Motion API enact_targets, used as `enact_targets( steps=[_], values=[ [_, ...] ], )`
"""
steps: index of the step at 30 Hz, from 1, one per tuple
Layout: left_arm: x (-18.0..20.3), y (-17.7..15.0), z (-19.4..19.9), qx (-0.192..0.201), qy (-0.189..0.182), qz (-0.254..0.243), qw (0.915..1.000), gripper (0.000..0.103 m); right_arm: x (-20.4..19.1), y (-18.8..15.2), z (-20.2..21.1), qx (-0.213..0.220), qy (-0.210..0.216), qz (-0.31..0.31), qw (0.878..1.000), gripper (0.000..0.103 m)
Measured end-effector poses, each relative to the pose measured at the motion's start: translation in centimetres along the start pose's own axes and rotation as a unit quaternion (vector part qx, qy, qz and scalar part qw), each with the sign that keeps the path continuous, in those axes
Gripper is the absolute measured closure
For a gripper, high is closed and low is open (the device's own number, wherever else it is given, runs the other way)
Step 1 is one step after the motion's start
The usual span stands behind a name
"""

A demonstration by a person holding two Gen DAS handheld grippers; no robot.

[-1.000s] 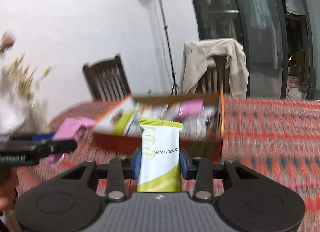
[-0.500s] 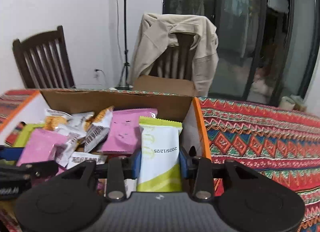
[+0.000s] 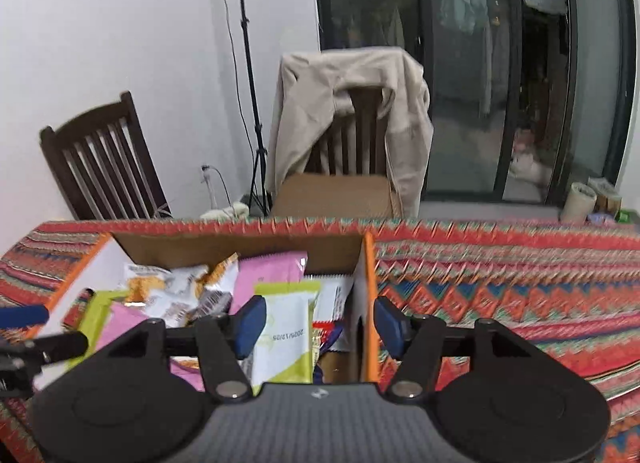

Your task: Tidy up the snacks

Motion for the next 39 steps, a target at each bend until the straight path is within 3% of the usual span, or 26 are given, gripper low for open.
enact_targets(
  steps=[6, 9, 13, 15, 22, 26, 28, 29, 34, 39],
  values=[
    [0.7, -0.1, 9.5, 0.040, -0.007, -0.020, 0.9990, 0.007, -0.5, 1.0, 9.1, 0.038, -0.003, 0.036, 0.999, 0.035],
    [1.0, -1.2, 14.4, 0.062, -0.004, -0.023, 0.9978, 0.002, -0.8, 0.5, 14.2, 0.058, -0.003, 0.049, 0.997, 0.025],
    [1.6, -4.6, 21.0, 0.097, 0.000, -0.025, 0.9950, 0.000, -1.4, -2.1, 20.9, 0.085, 0.008, 0.062, 0.994, 0.023],
    [1.9, -7.0, 23.9, 0.116, 0.001, -0.027, 0.9929, 0.000, -1.8, -4.2, 24.0, 0.099, 0.016, 0.067, 0.993, 0.012],
    [3.2, -18.2, 32.1, 0.189, 0.014, -0.027, 0.9815, 0.000, -3.0, -14.9, 33.6, 0.153, 0.031, 0.078, 0.985, 0.010],
    [3.8, -24.6, 35.2, 0.211, 0.035, -0.019, 0.9767, 0.000, -4.2, -21.4, 37.8, 0.178, 0.033, 0.079, 0.980, 0.010],
    [4.1, -27.7, 36.3, 0.212, 0.037, -0.008, 0.9766, 0.000, -5.2, -24.6, 39.9, 0.195, 0.044, 0.081, 0.976, 0.008],
    [4.2, -29.0, 36.8, 0.210, 0.037, -0.004, 0.9770, 0.000, -5.7, -26.2, 40.8, 0.201, 0.047, 0.081, 0.975, 0.000],
    [4.1, -36.0, 38.1, 0.184, 0.049, 0.032, 0.9812, 0.000, -8.4, -33.9, 43.2, 0.207, 0.021, 0.095, 0.973, 0.000],
    [4.8, -39.8, 37.5, 0.164, 0.074, 0.011, 0.9836, 0.000, -10.9, -40.0, 43.2, 0.185, 0.056, 0.070, 0.979, 0.000]
  ],
)
Point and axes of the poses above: each gripper's, at about its wrist camera, not at the fingertips, and z roughly against the way its jaws point, x to its right, y to its top, the point moved 9 cm from there along -z, roughly the way its jaws point, and after that the axes turned 6 degrees about -x, right-handed, at the moved point
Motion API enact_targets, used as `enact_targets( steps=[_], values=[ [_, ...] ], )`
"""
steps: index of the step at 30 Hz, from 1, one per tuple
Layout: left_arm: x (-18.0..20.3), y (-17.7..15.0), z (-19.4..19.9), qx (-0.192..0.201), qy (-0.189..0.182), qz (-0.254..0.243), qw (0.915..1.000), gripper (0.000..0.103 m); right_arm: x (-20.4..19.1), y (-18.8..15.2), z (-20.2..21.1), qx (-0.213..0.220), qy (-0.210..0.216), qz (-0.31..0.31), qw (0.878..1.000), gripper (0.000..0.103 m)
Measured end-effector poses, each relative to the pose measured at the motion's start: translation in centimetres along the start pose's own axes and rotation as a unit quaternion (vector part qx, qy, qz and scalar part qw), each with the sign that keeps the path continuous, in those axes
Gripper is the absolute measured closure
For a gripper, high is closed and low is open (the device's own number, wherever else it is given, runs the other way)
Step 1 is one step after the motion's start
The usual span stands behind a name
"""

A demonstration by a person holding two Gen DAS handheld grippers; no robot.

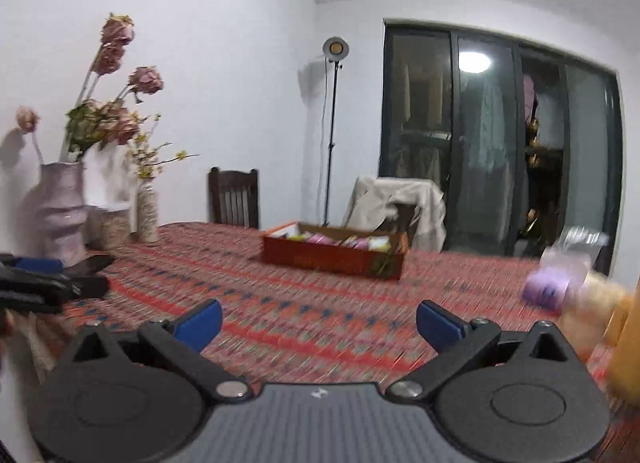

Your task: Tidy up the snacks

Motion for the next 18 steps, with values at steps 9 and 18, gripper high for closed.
enact_targets(
  steps=[9, 18],
  values=[
    [0.9, -1.6, -2.2, -0.022, -0.006, 0.003, 0.9997, 0.000, -1.1, -5.6, -3.8, -0.051, -0.022, -0.032, 0.998, 0.000],
    [0.8, -2.2, -2.3, -0.026, -0.002, 0.002, 0.9997, 0.000, -1.4, -5.3, -4.1, -0.048, -0.012, -0.032, 0.998, 0.000]
  ],
)
Point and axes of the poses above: each gripper's, at about its wrist camera, not at the fingertips, and z roughly against the way its jaws point, x to its right, y to its top, the point moved 9 cm from there along -z, roughly the way its jaws point, and after that the axes turned 6 degrees about -x, right-handed, at the moved point
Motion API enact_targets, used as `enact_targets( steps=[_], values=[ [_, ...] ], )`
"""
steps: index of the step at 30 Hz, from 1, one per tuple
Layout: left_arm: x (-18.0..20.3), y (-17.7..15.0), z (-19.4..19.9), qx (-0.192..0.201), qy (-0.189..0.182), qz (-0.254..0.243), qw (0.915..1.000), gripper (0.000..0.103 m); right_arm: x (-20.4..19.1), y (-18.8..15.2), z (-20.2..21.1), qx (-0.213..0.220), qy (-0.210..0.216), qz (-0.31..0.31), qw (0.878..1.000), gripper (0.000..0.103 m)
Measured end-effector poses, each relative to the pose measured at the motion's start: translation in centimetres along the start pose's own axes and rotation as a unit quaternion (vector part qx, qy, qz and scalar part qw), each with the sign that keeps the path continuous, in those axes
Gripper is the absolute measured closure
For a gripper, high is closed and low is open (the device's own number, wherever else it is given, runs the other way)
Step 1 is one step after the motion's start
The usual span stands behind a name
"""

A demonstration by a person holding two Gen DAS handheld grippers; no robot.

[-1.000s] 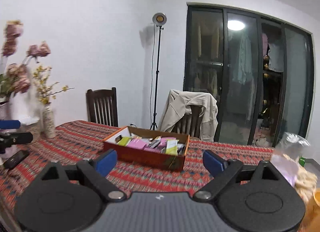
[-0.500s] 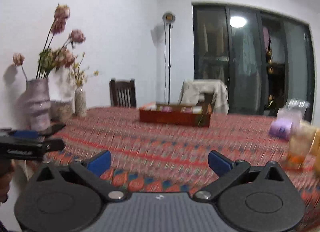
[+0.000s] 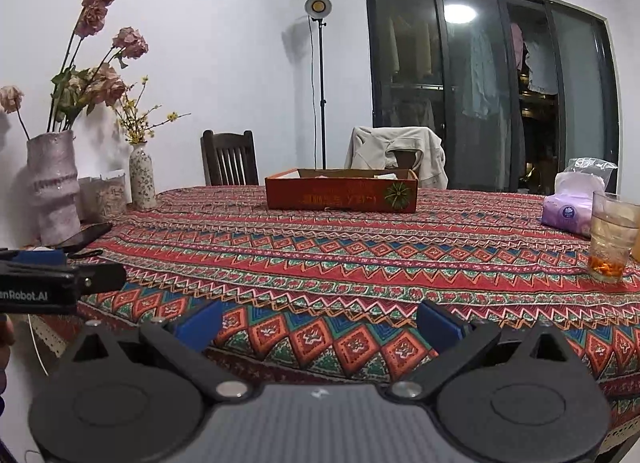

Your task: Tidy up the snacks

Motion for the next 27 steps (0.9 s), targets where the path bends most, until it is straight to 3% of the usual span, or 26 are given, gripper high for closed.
enact_targets(
  steps=[27],
  values=[
    [-0.22, 0.31, 0.48, 0.005, -0.005, -0.001, 1.0000, 0.000, -0.54, 0.88, 0.60, 0.015, 0.005, 0.005, 1.000, 0.000]
  ],
)
Point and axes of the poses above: each gripper's, at about its wrist camera, not at the fingertips, and z roughly against the way its jaws point, x to its right, y to its top, the point moved 9 cm from there along -z, roughly the way its jaws point, and after that the axes turned 6 degrees about -x, right-handed, at the moved point
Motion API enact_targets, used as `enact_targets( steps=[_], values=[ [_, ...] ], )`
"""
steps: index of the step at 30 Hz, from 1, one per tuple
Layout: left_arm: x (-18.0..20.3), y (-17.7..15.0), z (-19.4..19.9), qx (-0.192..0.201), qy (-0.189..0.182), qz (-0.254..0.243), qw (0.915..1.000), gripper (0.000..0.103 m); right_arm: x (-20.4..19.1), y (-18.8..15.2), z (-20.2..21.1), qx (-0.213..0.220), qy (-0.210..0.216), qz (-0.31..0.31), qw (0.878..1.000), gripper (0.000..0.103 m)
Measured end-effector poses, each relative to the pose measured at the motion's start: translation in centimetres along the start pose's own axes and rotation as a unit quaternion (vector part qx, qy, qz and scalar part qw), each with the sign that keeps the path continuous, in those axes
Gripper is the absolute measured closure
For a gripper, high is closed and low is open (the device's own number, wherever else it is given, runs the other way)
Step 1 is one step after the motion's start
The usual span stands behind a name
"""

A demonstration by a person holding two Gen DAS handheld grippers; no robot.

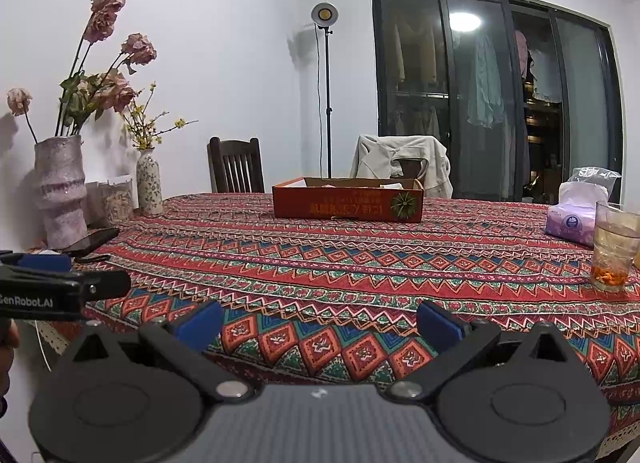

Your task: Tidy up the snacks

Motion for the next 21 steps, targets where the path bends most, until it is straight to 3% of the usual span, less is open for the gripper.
enact_targets(
  steps=[21],
  values=[
    [-0.08, 0.27, 0.36, 0.005, -0.001, 0.001, 1.0000, 0.000, 0.14, -0.25, 0.19, -0.001, -0.001, 0.005, 1.000, 0.000]
  ],
)
Point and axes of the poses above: each gripper's, at about its wrist camera, not at the fingertips, and z roughly against the way its jaws point, x to its right, y to its top, the point moved 9 cm from there along -z, roughly the way its jaws point, and after that the axes turned 6 degrees about -x, right-handed, at the moved point
